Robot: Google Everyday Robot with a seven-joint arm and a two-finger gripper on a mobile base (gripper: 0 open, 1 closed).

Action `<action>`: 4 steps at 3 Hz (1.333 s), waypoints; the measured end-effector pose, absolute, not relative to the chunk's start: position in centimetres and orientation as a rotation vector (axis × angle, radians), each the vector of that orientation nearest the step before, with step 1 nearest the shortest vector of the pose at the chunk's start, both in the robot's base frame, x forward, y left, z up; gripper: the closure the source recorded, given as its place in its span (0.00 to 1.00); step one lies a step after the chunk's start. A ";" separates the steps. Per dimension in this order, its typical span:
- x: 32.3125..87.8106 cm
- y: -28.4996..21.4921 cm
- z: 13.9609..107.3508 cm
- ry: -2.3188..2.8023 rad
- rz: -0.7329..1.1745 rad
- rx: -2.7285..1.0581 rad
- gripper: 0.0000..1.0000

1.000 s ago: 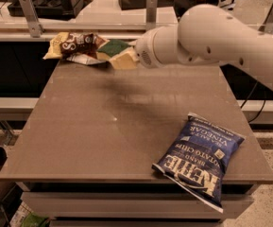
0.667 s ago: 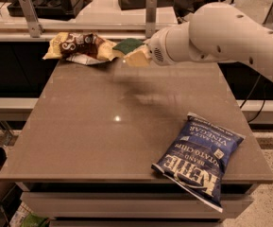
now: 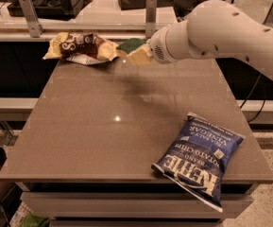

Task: Move sponge near brown chip bag

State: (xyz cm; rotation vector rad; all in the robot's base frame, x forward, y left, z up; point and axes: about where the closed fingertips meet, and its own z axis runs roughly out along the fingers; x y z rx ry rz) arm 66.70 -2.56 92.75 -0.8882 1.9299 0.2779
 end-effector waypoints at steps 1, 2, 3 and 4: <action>70.0 -5.5 91.9 2.002 0.227 -0.816 1.00; 73.9 -7.6 90.6 2.041 0.219 -0.747 1.00; 76.5 -7.7 88.5 2.068 0.266 -0.718 1.00; 77.4 -6.5 86.5 2.099 0.316 -0.722 1.00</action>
Offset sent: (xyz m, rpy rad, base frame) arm 0.1210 -0.0770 -0.0397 0.0191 0.0963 -0.2111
